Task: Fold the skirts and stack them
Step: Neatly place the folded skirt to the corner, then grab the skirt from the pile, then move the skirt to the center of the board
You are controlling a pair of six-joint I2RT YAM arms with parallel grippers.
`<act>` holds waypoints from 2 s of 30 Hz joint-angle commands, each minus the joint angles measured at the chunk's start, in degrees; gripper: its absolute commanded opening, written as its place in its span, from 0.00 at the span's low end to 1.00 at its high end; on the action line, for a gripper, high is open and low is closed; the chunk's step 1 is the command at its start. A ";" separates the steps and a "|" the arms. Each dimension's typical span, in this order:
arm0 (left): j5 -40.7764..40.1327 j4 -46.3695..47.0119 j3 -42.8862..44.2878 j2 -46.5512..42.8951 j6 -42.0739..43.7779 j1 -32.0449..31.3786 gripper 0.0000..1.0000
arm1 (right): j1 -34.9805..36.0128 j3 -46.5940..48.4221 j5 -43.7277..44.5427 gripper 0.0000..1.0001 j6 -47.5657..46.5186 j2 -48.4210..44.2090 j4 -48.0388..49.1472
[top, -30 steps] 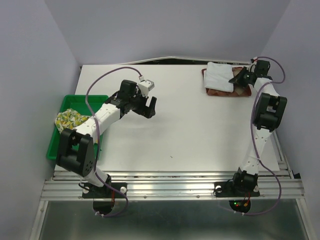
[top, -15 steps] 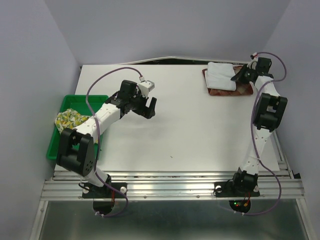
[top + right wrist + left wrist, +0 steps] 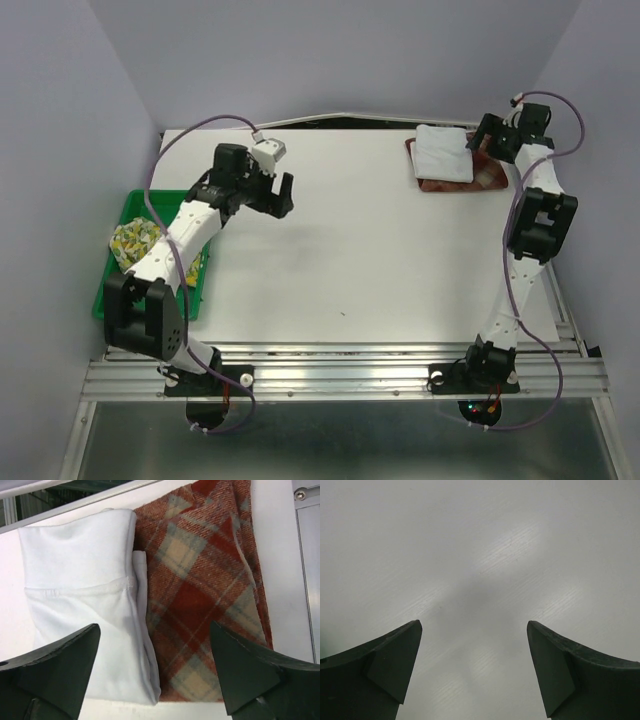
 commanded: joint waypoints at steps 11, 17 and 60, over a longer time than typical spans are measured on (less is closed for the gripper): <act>-5.44 -22.61 9.39 -16.19 21.92 28.86 0.98 | 3.55 -25.68 -6.45 1.00 -14.60 -37.30 -9.12; -8.27 -25.26 -0.09 -14.09 42.20 42.93 0.94 | 3.55 -36.24 -14.99 1.00 -16.10 -43.72 -12.55; 23.37 -22.01 38.67 -2.57 19.74 5.34 0.00 | 3.55 -42.04 -26.33 1.00 -22.68 -52.17 -15.72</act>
